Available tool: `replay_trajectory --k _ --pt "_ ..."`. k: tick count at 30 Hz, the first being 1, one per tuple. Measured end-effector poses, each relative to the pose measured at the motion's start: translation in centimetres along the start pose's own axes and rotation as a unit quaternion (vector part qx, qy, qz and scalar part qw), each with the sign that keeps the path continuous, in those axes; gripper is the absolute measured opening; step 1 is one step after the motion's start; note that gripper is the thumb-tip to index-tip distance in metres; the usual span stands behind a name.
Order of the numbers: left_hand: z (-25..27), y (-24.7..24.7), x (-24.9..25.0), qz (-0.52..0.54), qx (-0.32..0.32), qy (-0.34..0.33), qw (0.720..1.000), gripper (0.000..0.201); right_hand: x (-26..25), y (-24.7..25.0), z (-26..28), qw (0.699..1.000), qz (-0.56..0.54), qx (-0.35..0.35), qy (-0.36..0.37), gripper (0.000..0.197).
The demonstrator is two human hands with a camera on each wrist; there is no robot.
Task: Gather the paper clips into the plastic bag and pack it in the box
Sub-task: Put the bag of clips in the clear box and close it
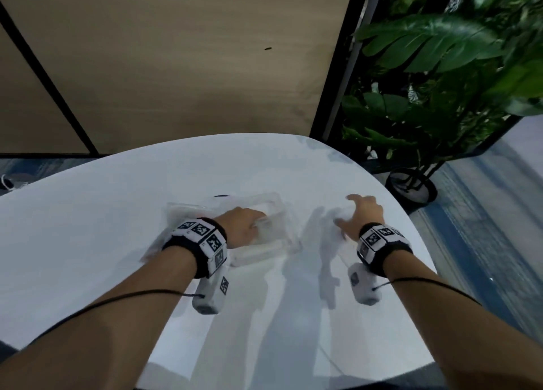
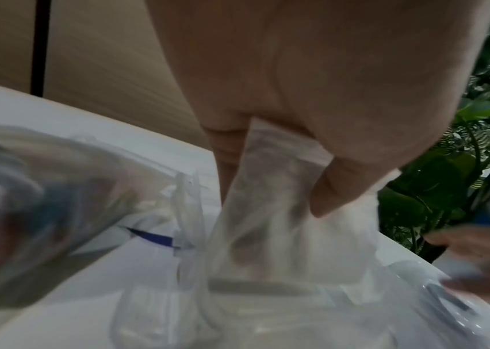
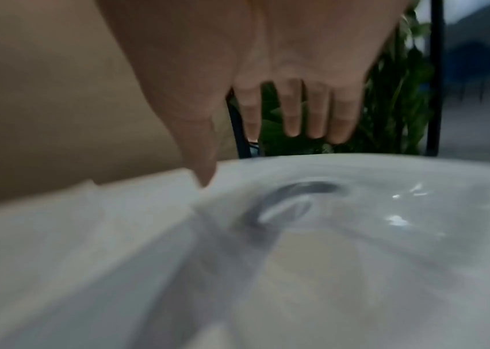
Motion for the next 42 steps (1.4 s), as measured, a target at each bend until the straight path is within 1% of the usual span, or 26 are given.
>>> replay_trajectory --k 1,2,3,4,6,8,10,11,12,14,15,16,18,20,22,24,27,28,30,32,34,36,37,39,41,42 --pt "-0.6 -0.3 -0.1 0.003 -0.003 0.01 1.0 0.032 2.5 -1.0 -0.4 0.997 0.061 -0.037 -0.042 0.088" --pt "-1.0 -0.4 -0.2 0.006 -0.001 0.022 1.0 0.038 4.5 -1.8 -0.5 0.991 0.086 -0.062 -0.076 0.11" --pt "-1.3 -0.4 -0.3 0.005 0.01 0.034 0.999 0.043 6.1 -2.6 -0.7 0.988 0.078 -0.083 -0.101 0.124" --pt "-1.7 -0.3 -0.5 -0.001 0.031 0.042 0.999 0.047 7.2 -3.1 -1.0 0.986 0.061 -0.096 -0.119 0.133" --pt "-2.4 -0.1 -1.0 -0.029 0.064 0.047 0.996 0.052 7.7 -3.4 -1.1 0.985 0.052 -0.112 -0.117 0.137" --pt "-3.0 -0.5 -1.3 -0.077 0.063 0.04 0.994 0.058 7.6 -3.0 -1.2 0.987 0.063 -0.088 -0.121 0.131" --pt "-3.3 -1.2 -1.2 -0.129 0.052 0.044 0.989 0.058 7.5 -2.3 -1.3 0.987 0.056 -0.053 -0.138 0.12" --pt "-3.3 -1.4 -1.2 -0.144 0.053 0.048 0.987 0.057 7.3 -1.9 -1.5 0.989 0.039 -0.034 -0.142 0.111" --pt "-3.3 -1.5 -1.2 -0.148 0.059 0.049 0.986 0.057 7.0 -1.3 -1.8 0.991 0.005 -0.012 -0.135 0.096" --pt "-3.0 -0.7 -1.2 -0.133 0.082 0.05 0.987 0.057 5.4 0.5 -2.7 0.992 -0.066 0.031 -0.101 0.064" --pt "-2.8 -0.1 -1.3 -0.112 0.098 0.054 0.987 0.055 4.6 1.6 -3.1 0.989 -0.102 0.057 -0.085 0.052" --pt "-2.3 0.9 -1.6 -0.085 0.119 0.06 0.987 0.053 3.4 2.8 -3.3 0.982 -0.151 0.084 -0.069 0.043" --pt "-1.1 2.7 -2.6 -0.028 0.162 0.085 0.983 0.049 0.9 4.5 -3.1 0.958 -0.258 0.118 -0.031 0.035" --pt "0.3 4.2 -3.7 0.023 0.201 0.12 0.972 0.045 -2.3 4.8 -2.3 0.932 -0.345 0.111 0.016 0.035" --pt "1.8 4.9 -5.0 0.072 0.218 0.153 0.961 0.042 -5.8 3.7 -1.2 0.904 -0.422 0.054 0.05 0.036" --pt "3.0 4.8 -6.0 0.117 0.207 0.178 0.955 0.041 -9.0 1.5 -0.2 0.891 -0.45 -0.019 0.063 0.035" --pt "4.2 3.6 -6.4 0.191 0.162 0.193 0.949 0.041 -11.8 -2.3 1.1 0.901 -0.415 -0.121 0.045 0.033" --pt "4.4 3.1 -6.4 0.222 0.152 0.197 0.943 0.041 -12.2 -3.5 1.3 0.904 -0.401 -0.144 0.033 0.034" --pt "4.7 2.5 -6.5 0.266 0.156 0.204 0.929 0.043 -12.8 -5.2 1.8 0.922 -0.348 -0.169 0.031 0.035" --pt "4.6 2.2 -6.7 0.284 0.158 0.21 0.922 0.047 -12.8 -6.2 1.8 0.942 -0.291 -0.165 0.035 0.041" --pt "4.5 1.7 -6.8 0.292 0.143 0.215 0.921 0.054 -12.4 -6.7 1.5 0.949 -0.273 -0.156 0.027 0.045" --pt "4.3 1.1 -6.7 0.297 0.122 0.214 0.923 0.062 -12.3 -6.2 1.7 0.962 -0.244 -0.122 0.024 0.044" --pt "4.3 0.8 -6.6 0.296 0.113 0.213 0.924 0.066 -12.3 -5.5 2.0 0.974 -0.2 -0.101 0.032 0.043" --pt "4.2 0.4 -6.5 0.294 0.108 0.214 0.926 0.07 -12.3 -4.4 2.5 0.994 -0.066 -0.064 0.064 0.039" --pt "4.1 0.2 -6.5 0.292 0.114 0.217 0.924 0.07 -12.0 -4.1 2.7 0.995 0.022 -0.05 0.088 0.035" --pt "4.1 0.2 -6.5 0.293 0.118 0.22 0.923 0.069 -11.9 -4.2 2.9 0.993 0.043 -0.057 0.092 0.035"
Point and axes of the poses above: each hand's wrist, its own z-axis away from the middle knuckle, its own y-axis out of the back of the hand, x = y × z, the point moved 6 cm from there along -z, towards the middle knuckle, and after that the axes turned 2 degrees about -x, right-handed, at the moved point
